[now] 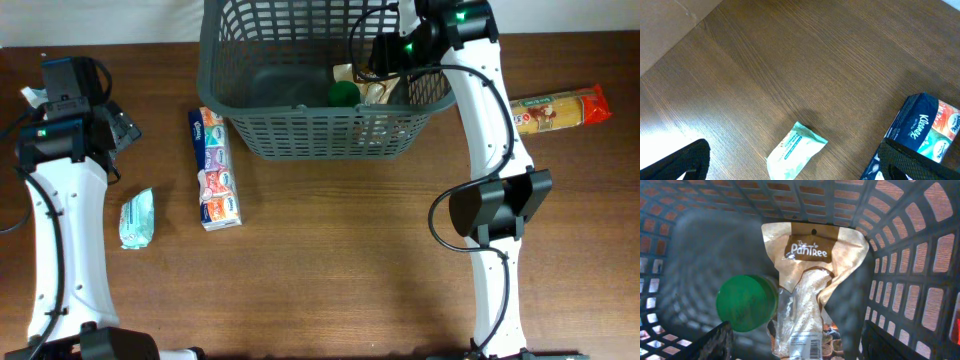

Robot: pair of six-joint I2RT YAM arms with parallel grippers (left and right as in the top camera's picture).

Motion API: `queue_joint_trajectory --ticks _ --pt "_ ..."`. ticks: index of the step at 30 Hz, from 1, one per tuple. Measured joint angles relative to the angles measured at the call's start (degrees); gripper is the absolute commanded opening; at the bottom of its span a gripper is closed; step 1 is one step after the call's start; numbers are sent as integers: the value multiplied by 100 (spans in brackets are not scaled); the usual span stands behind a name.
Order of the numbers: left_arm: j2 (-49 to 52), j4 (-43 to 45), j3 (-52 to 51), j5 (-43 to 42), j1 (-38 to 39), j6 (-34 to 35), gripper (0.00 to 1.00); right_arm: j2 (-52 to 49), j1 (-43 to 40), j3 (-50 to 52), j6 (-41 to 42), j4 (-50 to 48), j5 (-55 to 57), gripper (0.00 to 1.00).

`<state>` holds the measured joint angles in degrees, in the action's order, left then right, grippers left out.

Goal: Pack container
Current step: 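Lower the rice bag into the basket and release it, then move the right gripper over the San Remo spaghetti pack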

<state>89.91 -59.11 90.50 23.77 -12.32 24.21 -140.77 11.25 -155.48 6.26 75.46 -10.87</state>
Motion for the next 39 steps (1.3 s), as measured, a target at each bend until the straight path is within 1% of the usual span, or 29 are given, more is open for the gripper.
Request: queue_joint_trajectory --ticks 4,7,8,11,12,18,22,29,34,37,39 --pt "0 0 0 0 0 0 100 4 -2 -188 7 26 -39 79" --pt "0 0 0 2 0 0 99 48 -24 -514 -2 149 -63 80" --pt "0 0 0 2 0 0 100 85 -39 -623 2 212 -83 81" --pt "0 -2 0 2 0 0 100 267 -103 -1117 33 573 -321 92" --pt "0 0 0 2 0 0 100 365 -122 -1268 26 717 -380 99" --pt "0 0 0 0 0 0 100 1296 -452 -2020 -2 1504 -422 99" --pt "0 0 0 2 0 0 100 1810 -557 -2214 -4 1589 -417 99" --pt "0 -2 0 0 0 0 100 1759 -555 -2199 46 1574 -417 99" --pt "0 0 0 0 0 0 99 1692 -688 -2157 662 1213 -415 99" --pt "0 0 0 0 0 0 100 1692 -1014 -2159 1410 940 -267 99" --pt "0 0 0 2 0 0 100 1692 -1327 -2155 2052 918 0 99"
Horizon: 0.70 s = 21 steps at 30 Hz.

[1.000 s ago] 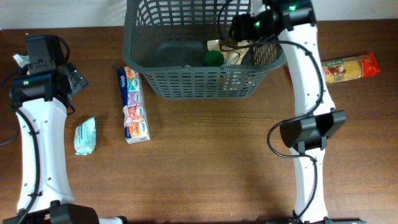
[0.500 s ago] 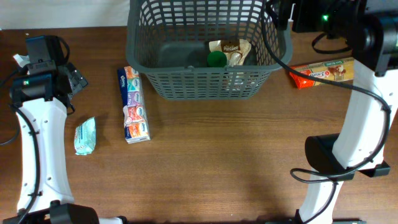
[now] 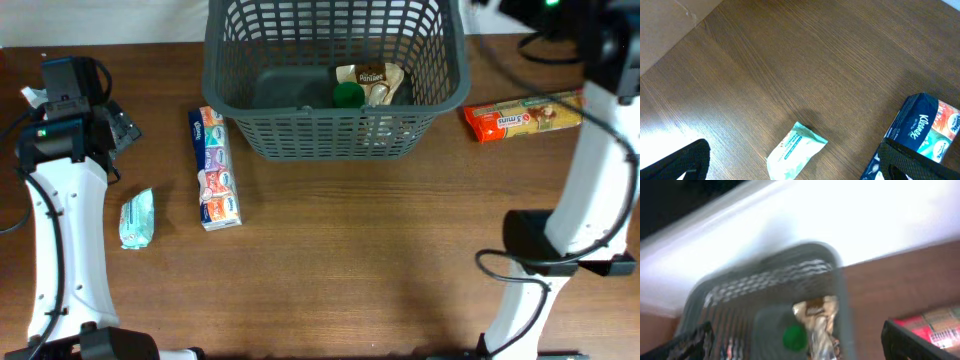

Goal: Pack container
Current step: 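Move the right gripper over the San Remo spaghetti pack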

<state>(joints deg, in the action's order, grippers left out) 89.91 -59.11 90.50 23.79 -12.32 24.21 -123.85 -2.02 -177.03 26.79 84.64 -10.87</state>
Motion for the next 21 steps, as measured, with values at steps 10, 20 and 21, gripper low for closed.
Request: queue_joint_trajectory --ticks 10,20,21 --pt "0 -2 0 0 0 0 100 0 -1147 1180 3016 962 1864 99" --pt "0 0 0 -2 0 0 100 -31 -1217 2669 3152 1231 2205 99" --pt "0 0 0 0 0 0 100 -31 -1217 2747 3147 1200 2203 99"
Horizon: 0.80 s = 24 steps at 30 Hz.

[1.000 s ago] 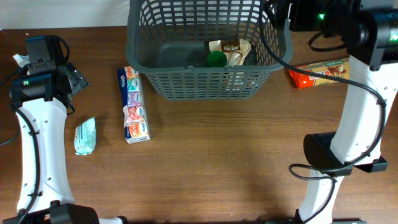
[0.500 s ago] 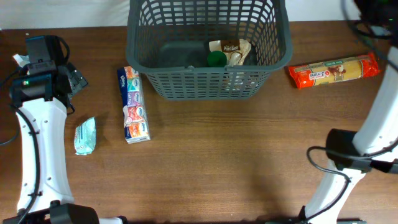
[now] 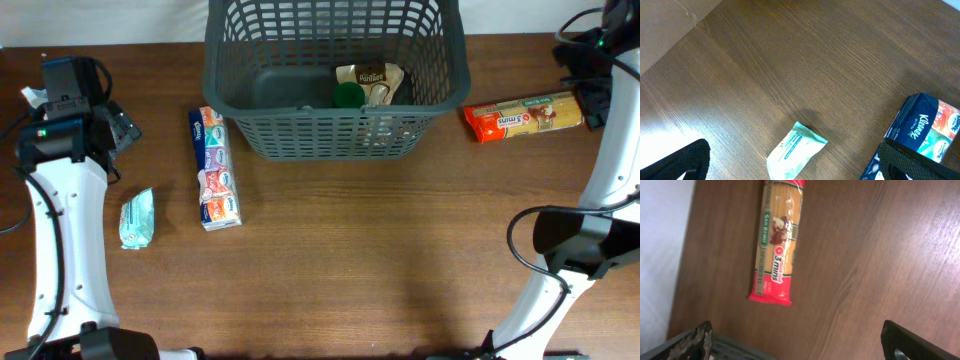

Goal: Pack container
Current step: 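Move the right gripper over the San Remo spaghetti pack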

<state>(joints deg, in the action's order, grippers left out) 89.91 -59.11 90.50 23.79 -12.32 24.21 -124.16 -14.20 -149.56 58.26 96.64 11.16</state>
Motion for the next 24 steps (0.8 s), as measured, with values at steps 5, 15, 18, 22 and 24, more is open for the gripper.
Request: queue_joint_trajectory --ticks 5,15,18,22,24 --pt "0 0 0 -2 0 0 100 0 4 238 321 -275 4 99" --pt "0 -2 0 -2 0 0 100 -542 -26 323 754 -1180 -223 99" --pt "0 0 0 -2 0 0 100 -850 -74 341 938 -1198 -424 99" --pt "0 -2 0 0 0 0 100 -1233 -175 350 1119 -1207 -527 99" --pt "0 0 0 -2 0 0 100 -1443 -243 350 1172 -1207 -546 99"
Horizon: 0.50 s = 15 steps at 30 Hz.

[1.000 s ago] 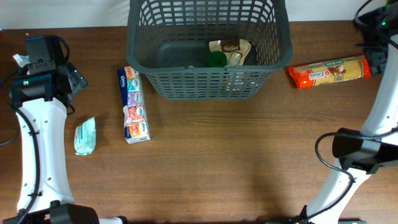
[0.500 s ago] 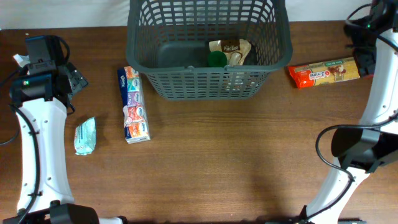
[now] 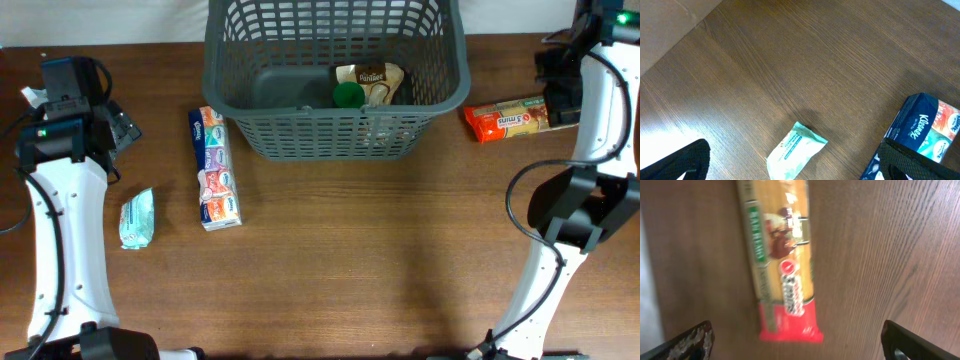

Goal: Pack container
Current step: 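Move the right gripper over the San Remo spaghetti pack, then lower the right gripper and close it on the spaghetti pack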

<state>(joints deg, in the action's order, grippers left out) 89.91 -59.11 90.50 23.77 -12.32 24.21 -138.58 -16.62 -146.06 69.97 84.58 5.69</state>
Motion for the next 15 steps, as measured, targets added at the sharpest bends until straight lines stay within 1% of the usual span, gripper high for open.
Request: queue_joint_trajectory --ticks 6,11,15 --pt "0 0 0 0 0 0 100 -623 -177 0 46 -24 -164 99" --pt "0 0 0 0 0 0 100 -916 -214 22 -197 -695 -448 99" --pt "0 0 0 2 0 0 100 -916 -212 20 -269 -916 -577 99"
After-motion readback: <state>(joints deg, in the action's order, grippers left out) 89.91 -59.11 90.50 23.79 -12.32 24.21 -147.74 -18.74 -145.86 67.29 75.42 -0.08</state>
